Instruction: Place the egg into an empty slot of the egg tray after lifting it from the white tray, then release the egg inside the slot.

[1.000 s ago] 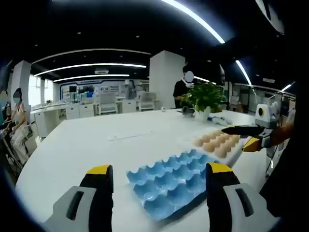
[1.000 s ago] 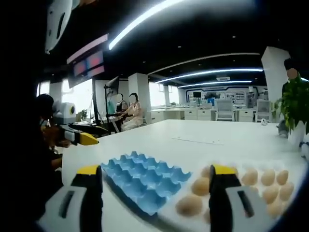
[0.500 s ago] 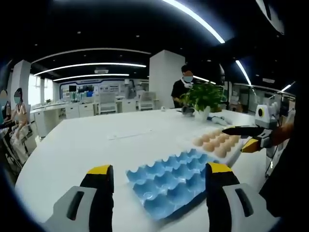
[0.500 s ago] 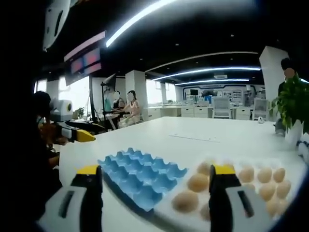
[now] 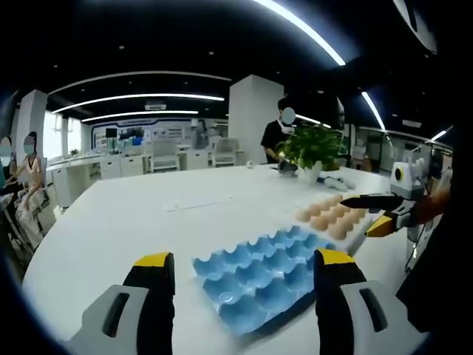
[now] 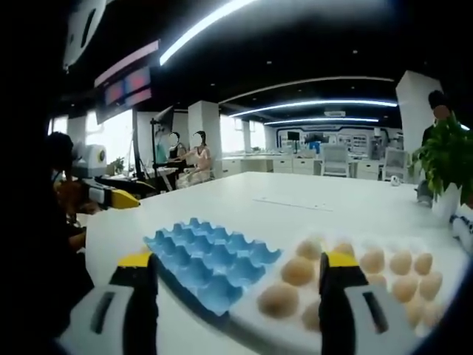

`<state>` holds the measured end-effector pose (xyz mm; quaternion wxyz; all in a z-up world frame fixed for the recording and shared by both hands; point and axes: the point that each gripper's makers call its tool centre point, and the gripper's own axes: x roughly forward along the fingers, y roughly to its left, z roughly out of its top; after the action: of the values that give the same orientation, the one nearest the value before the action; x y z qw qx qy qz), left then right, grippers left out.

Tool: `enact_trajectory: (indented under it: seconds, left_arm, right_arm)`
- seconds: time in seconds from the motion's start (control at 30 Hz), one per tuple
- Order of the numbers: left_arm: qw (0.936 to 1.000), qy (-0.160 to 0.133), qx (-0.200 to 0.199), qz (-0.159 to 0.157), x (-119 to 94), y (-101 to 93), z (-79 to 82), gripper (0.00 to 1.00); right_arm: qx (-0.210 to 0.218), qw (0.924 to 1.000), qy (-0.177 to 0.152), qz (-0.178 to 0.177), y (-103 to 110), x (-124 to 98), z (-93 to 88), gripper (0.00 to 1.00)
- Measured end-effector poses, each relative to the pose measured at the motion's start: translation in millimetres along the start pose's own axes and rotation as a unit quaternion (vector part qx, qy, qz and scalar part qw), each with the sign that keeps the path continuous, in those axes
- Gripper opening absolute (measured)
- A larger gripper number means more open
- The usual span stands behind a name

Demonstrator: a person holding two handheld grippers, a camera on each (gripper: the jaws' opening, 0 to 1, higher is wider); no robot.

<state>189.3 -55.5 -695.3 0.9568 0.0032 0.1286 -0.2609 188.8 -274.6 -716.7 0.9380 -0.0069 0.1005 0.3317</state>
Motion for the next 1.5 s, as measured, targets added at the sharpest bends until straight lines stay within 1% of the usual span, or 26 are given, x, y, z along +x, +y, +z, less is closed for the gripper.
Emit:
enact_trajectory:
  seconds: [0.27,0.6,0.77,0.83,0.9,0.93,1.0,1.03,1.07,1.1,1.13,1.17,1.2,1.23,1.27,1.3,1.37,1.4,1.43,1.47,1.5]
  left_arm:
    - [1.0000,-0.002,-0.001,-0.002,0,-0.8,0.4,0.77]
    - [1.0000,-0.005,0.000,-0.001,0,0.7,1.5,0.77]
    - [1.0000,-0.005,0.000,0.000,1,1.1,1.5,0.77]
    - [1.0000,-0.004,-0.001,-0.001,1,0.6,1.0,0.77]
    - [1.0000,-0.003,0.000,-0.001,1,0.1,0.6,0.77]
    - [1.0000,-0.003,0.001,-0.002,2,-0.1,0.4,0.77]
    - [1.0000,-0.003,0.001,-0.003,2,-0.6,0.5,0.76]
    - [1.0000,0.000,0.002,-0.002,2,-0.4,-0.7,0.76]
    - [1.0000,0.002,0.001,-0.001,3,-0.4,-1.8,0.76]
    - [1.0000,0.004,0.000,-0.001,3,-0.2,-3.0,0.76]
    - [1.0000,0.008,-0.004,0.000,3,-0.1,-4.8,0.76]
    - [1.0000,0.008,-0.005,0.000,3,-0.1,-5.4,0.75]
    - [0.9999,0.011,-0.005,0.003,3,0.8,-6.9,0.75]
    - [0.9999,0.012,-0.005,0.006,3,1.9,-7.2,0.75]
    - [0.9999,0.011,-0.005,0.007,3,2.3,-7.2,0.75]
    - [0.9999,0.012,-0.006,0.009,3,3.1,-7.6,0.74]
    - [0.9998,0.016,-0.002,0.014,2,5.4,-9.4,0.74]
    - [0.9996,0.024,0.001,0.017,2,6.6,-12.4,0.73]
    - [0.9996,0.025,0.000,0.016,2,6.7,-13.0,0.73]
    - [0.9994,0.029,0.002,0.019,1,8.0,-14.4,0.72]
    - [0.9994,0.028,0.003,0.020,1,8.6,-14.3,0.72]
  right_arm:
    - [0.001,0.9999,0.007,-0.010,-5,-1,-3.1,0.92]
    - [0.000,0.9999,0.008,-0.008,-4,0,-2.2,0.92]
    - [0.007,0.9998,0.012,-0.014,-8,0,-5.1,0.91]
    - [0.015,0.9995,0.019,-0.022,-11,-1,-8.0,0.86]
    - [0.025,0.9988,0.022,-0.036,-17,-1,-9.0,0.82]
    - [0.023,0.9976,0.024,-0.060,-26,-3,-8.7,0.79]
    - [0.011,0.9963,0.026,-0.081,-34,-3,-8.2,0.74]
    - [0.008,0.9935,0.056,-0.098,-42,-5,-15.4,0.69]
    - [0.013,0.9922,0.077,-0.098,-42,-5,-21.2,0.61]
    - [0.038,0.9873,0.114,-0.104,-44,-8,-31.7,0.47]
    - [0.053,0.9855,0.120,-0.107,-44,-7,-33.2,0.39]
    - [0.056,0.9847,0.125,-0.108,-45,-6,-34.5,0.36]
    - [0.041,0.9833,0.131,-0.120,-49,-6,-35.1,0.37]
    - [0.010,0.9847,0.113,-0.133,-54,-5,-27.8,0.40]
    - [-0.014,0.9852,0.110,-0.130,-54,-4,-25.3,0.45]
    - [-0.029,0.9829,0.133,-0.124,-52,-3,-30.1,0.48]
    - [-0.022,0.9826,0.147,-0.112,-46,2,-33.4,0.43]
    - [-0.014,0.9794,0.170,-0.108,-44,2,-40.0,0.35]
    - [-0.013,0.9803,0.169,-0.102,-41,5,-39.6,0.28]
    - [-0.022,0.9781,0.184,-0.096,-39,6,-43.4,0.26]
    - [-0.034,0.9764,0.189,-0.099,-40,7,-45.0,0.26]
